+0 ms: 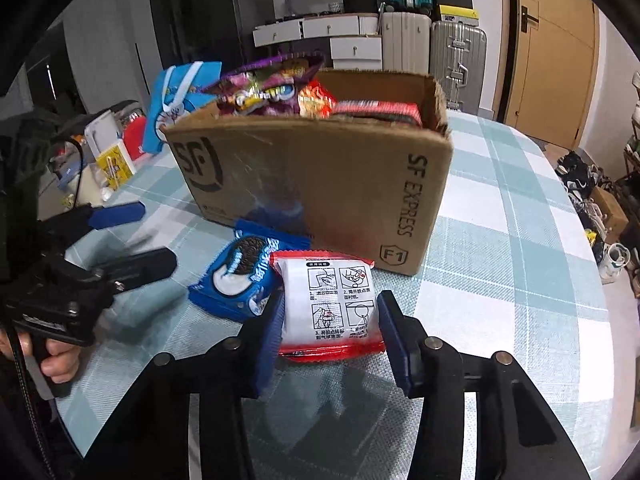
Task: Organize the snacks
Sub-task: 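Grasp the blue Oreo cookie packet with the left tool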
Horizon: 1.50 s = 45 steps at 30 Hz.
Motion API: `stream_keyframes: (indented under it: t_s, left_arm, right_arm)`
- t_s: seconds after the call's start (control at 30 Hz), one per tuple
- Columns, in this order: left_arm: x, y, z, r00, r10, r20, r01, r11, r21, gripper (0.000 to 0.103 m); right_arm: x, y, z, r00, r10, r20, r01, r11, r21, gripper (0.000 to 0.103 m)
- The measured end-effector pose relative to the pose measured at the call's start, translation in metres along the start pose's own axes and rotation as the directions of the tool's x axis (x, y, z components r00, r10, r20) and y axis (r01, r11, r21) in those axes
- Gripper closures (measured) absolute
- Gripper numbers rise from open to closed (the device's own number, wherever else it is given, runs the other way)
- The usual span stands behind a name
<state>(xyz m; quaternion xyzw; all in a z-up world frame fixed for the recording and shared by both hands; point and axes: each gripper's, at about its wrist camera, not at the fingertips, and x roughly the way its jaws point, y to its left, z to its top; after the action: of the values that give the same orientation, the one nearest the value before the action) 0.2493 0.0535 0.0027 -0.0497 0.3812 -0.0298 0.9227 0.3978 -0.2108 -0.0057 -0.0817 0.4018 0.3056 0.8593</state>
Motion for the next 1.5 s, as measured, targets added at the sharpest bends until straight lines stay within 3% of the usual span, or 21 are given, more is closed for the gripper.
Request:
stream_keyframes:
  t_s: [0.37,0.73,0.8,0.93,1.0,1.17,1.5]
  left_arm:
    - [0.013,-0.024,-0.002,0.998,-0.03,-0.049,0.03,0.999,0.01,0.0]
    - [0.049,-0.06,0.008,0.994,-0.012,-0.108,0.011,1.0,-0.009,0.001]
    - [0.055,-0.067,0.011,0.993,0.001,-0.118,-0.001,1.0,0.0,0.007]
    - [0.067,-0.075,0.013,0.988,-0.024,-0.15,0.024,1.0,0.002,0.031]
    - [0.068,-0.08,0.013,0.989,-0.033,-0.144,0.034,0.999,0.005,0.036]
    - [0.065,-0.082,0.01,0.99,-0.063,-0.127,0.067,0.997,0.026,0.06]
    - [0.051,-0.077,0.01,0.991,-0.115,-0.074,0.117,0.993,0.028,0.061]
  right_arm:
    - [-0.048,-0.017,0.007,0.993,0.039,0.108,-0.042,0.999,0.026,0.056]
    - [-0.07,-0.041,0.007,0.991,0.014,0.135,-0.024,0.997,0.074,0.056]
    - [-0.072,-0.044,0.006,0.99,0.014,0.137,-0.025,0.996,0.082,0.056]
    - [-0.071,-0.044,0.007,0.991,0.012,0.134,-0.024,0.996,0.087,0.056]
    - [-0.071,-0.044,0.008,0.991,0.012,0.135,-0.024,0.996,0.085,0.056]
    - [-0.066,-0.038,0.008,0.992,0.015,0.129,-0.025,0.996,0.082,0.056]
    - [-0.063,-0.03,0.008,0.991,0.017,0.136,-0.025,0.998,0.062,0.056]
